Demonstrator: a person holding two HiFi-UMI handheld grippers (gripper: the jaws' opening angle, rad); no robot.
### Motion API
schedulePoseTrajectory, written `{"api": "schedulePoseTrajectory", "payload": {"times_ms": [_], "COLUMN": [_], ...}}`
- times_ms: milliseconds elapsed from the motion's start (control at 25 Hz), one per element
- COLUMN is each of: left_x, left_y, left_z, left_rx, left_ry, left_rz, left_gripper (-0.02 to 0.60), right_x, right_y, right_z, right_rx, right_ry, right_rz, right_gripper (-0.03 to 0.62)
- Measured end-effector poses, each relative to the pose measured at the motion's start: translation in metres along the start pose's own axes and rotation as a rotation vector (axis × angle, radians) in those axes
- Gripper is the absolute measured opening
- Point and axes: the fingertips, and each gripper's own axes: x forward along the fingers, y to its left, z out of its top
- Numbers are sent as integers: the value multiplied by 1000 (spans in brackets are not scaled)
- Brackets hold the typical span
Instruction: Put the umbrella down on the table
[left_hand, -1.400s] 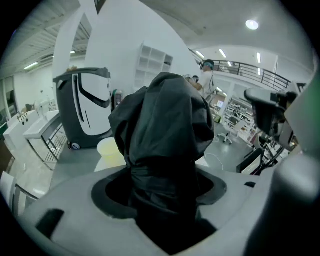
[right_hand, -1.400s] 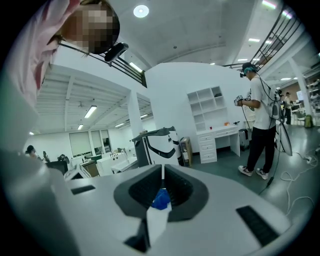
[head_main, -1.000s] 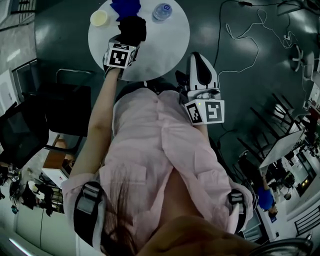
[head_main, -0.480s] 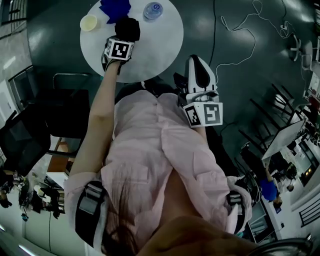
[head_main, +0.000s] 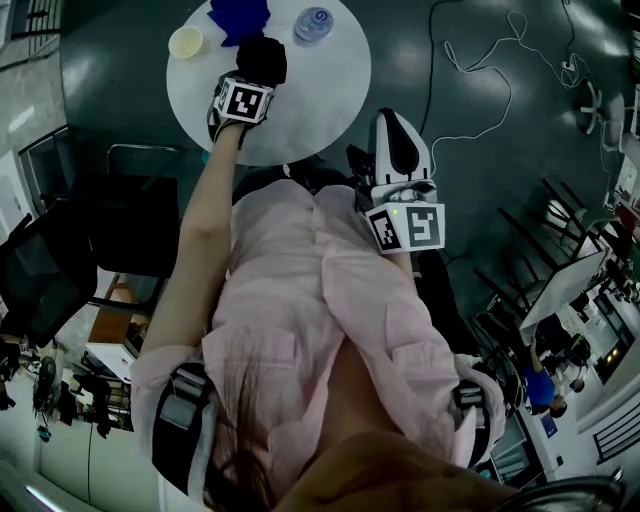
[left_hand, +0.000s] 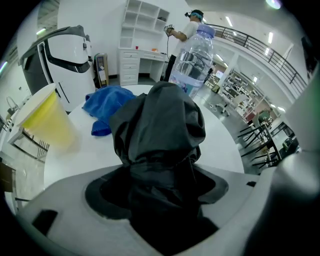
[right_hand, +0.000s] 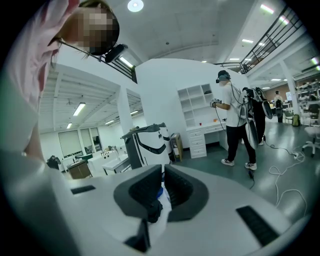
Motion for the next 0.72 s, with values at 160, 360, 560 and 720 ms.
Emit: {"api": "schedulePoseTrajectory", "payload": {"times_ms": [160, 360, 560, 720], "left_x": [-8, -40, -84, -137], "left_y": [-3, -2, 1, -4], "left_z": [0, 17, 39, 63], "left_rx": [6, -4, -3, -13], "left_ry": [-28, -133, -266, -427], "left_rz": [-7, 25, 48, 82], "left_gripper": [345, 347, 345, 226], "right_x": [1, 5, 9, 8], "right_y": [4, 10, 21, 29], "right_z": [0, 3, 3, 5], "right_rx": [-4, -12, -23, -29], "right_ry": [-8, -11, -19, -31], "right_rz": [11, 27, 56, 78], "right_gripper": [34, 34, 34, 34]}}
